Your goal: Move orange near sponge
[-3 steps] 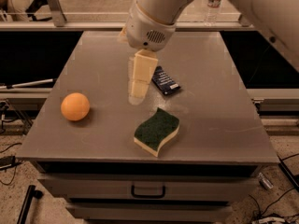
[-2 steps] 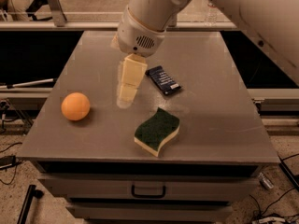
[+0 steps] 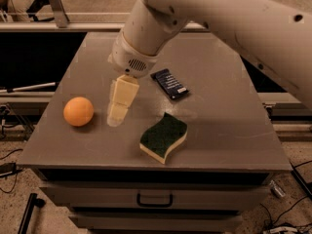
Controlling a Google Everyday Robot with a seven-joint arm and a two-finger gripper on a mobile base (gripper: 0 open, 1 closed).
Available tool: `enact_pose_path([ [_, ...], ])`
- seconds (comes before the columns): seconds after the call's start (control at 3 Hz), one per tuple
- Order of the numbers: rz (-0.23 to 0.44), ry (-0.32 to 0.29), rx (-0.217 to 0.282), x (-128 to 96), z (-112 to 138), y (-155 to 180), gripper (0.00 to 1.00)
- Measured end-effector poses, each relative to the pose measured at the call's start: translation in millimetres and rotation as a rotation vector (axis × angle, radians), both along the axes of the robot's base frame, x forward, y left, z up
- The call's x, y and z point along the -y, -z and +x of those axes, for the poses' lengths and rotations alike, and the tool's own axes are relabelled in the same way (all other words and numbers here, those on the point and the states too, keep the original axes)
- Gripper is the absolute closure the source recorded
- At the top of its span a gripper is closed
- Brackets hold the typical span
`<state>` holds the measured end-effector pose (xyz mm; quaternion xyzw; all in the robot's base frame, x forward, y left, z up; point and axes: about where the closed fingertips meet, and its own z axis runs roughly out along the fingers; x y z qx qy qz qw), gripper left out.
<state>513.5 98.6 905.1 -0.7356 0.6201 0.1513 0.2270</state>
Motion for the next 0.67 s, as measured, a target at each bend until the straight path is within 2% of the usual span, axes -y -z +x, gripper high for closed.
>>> enact_pose_path([
  [0.33, 0.035, 0.032, 0.0, -14.5, 7.6, 21.7, 0.0],
  [0.67, 0.07, 0.064, -0.026, -34.4, 12.7, 35.9, 0.0],
])
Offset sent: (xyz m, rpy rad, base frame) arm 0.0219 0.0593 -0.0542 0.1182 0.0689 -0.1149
